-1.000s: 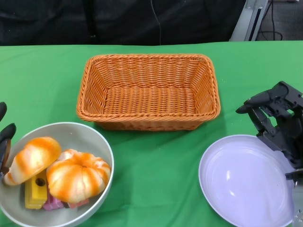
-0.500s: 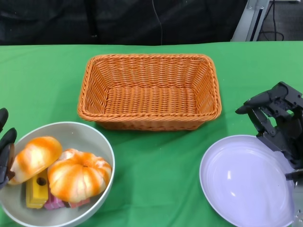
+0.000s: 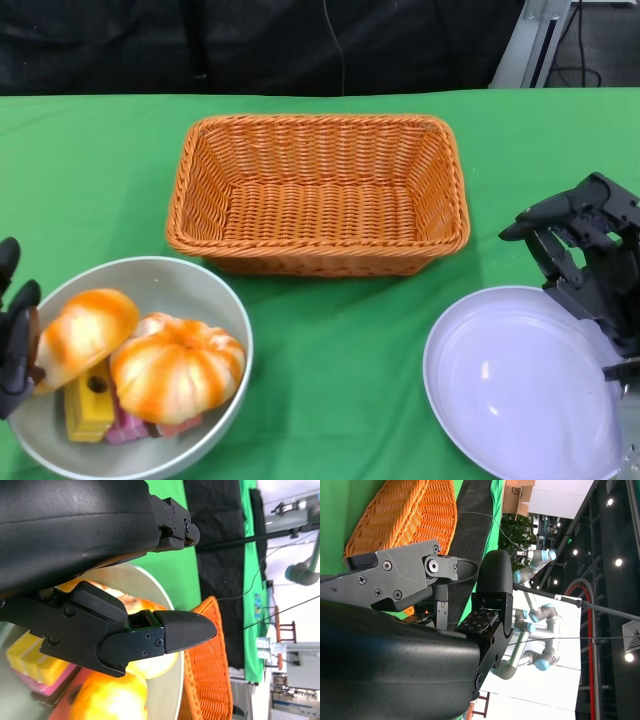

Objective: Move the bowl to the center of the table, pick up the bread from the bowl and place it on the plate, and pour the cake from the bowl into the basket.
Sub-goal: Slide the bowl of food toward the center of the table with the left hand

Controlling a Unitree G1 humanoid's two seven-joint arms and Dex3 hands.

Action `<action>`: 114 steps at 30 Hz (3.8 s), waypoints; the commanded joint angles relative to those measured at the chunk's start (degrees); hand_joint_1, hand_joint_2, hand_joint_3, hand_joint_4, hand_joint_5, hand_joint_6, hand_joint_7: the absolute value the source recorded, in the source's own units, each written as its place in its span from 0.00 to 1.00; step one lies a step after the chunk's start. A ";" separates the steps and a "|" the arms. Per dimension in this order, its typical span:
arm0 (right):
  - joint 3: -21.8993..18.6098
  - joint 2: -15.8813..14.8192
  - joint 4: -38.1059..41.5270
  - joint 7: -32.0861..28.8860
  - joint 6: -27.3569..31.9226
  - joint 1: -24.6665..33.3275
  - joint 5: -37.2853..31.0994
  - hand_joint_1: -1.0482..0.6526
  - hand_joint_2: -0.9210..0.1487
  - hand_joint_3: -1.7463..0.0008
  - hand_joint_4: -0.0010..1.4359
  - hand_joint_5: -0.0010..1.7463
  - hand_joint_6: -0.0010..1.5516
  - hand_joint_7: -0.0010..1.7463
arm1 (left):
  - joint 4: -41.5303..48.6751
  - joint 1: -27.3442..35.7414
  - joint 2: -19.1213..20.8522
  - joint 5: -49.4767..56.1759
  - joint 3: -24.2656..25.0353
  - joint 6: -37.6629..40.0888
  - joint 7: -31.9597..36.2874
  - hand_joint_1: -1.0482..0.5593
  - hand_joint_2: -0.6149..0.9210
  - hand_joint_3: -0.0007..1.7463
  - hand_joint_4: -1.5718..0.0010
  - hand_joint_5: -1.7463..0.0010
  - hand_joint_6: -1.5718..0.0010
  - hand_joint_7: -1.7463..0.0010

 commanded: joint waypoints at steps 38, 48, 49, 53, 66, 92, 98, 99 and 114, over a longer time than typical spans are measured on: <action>-0.01 -0.23 0.12 -1.04 -1.37 0.83 -0.66 0.57 0.00 0.76 0.51 0.77 0.45 0.64 | -17.55 9.69 -7.12 0.36 -7.09 4.73 0.98 0.11 1.00 0.39 0.88 0.99 0.91 1.00; 0.23 0.07 0.20 -0.01 -0.80 0.80 0.41 0.57 0.00 0.76 0.51 0.77 0.45 0.65 | -20.56 10.44 -9.24 1.12 -8.39 6.36 2.42 0.11 1.00 0.38 0.87 0.99 0.90 0.99; 0.23 0.04 0.18 -0.06 -0.83 0.84 0.25 0.56 0.00 0.76 0.51 0.78 0.45 0.65 | -20.74 10.48 -9.34 1.21 -8.48 6.54 2.50 0.11 1.00 0.38 0.87 0.99 0.90 0.99; 0.22 0.01 0.20 -0.12 -0.93 0.85 0.08 0.57 0.00 0.76 0.50 0.78 0.45 0.65 | -21.04 10.54 -9.47 1.29 -8.53 6.87 2.60 0.11 1.00 0.38 0.87 0.99 0.89 0.99; 0.36 0.33 0.29 0.59 -0.89 0.98 0.49 0.57 0.00 0.77 0.50 0.78 0.45 0.64 | -21.43 9.46 -10.04 1.05 -10.81 10.27 2.43 0.12 1.00 0.37 0.88 1.00 0.89 1.00; 0.14 0.51 0.83 1.40 -2.02 1.20 0.71 0.56 0.00 0.76 0.52 0.77 0.45 0.64 | -16.79 3.85 -10.30 4.97 -14.72 5.61 0.71 0.12 1.00 0.38 0.87 1.00 0.90 1.00; 0.10 0.74 0.78 1.44 -2.25 1.39 0.85 0.57 0.00 0.76 0.52 0.76 0.45 0.64 | -13.04 1.38 -10.37 5.95 -14.50 3.37 0.87 0.12 1.00 0.39 0.87 1.00 0.90 1.00; 0.06 0.80 0.77 1.34 -2.29 1.43 0.81 0.57 0.00 0.76 0.52 0.76 0.45 0.64 | -12.30 0.85 -10.73 5.46 -14.11 3.04 1.03 0.12 1.00 0.39 0.88 1.00 0.90 1.00; -0.07 0.67 1.06 0.95 -2.39 1.59 0.40 0.57 0.00 0.75 0.52 0.76 0.45 0.64 | -0.58 -7.78 -11.66 10.07 -6.72 -13.28 13.22 0.21 1.00 0.24 0.72 0.96 0.76 0.97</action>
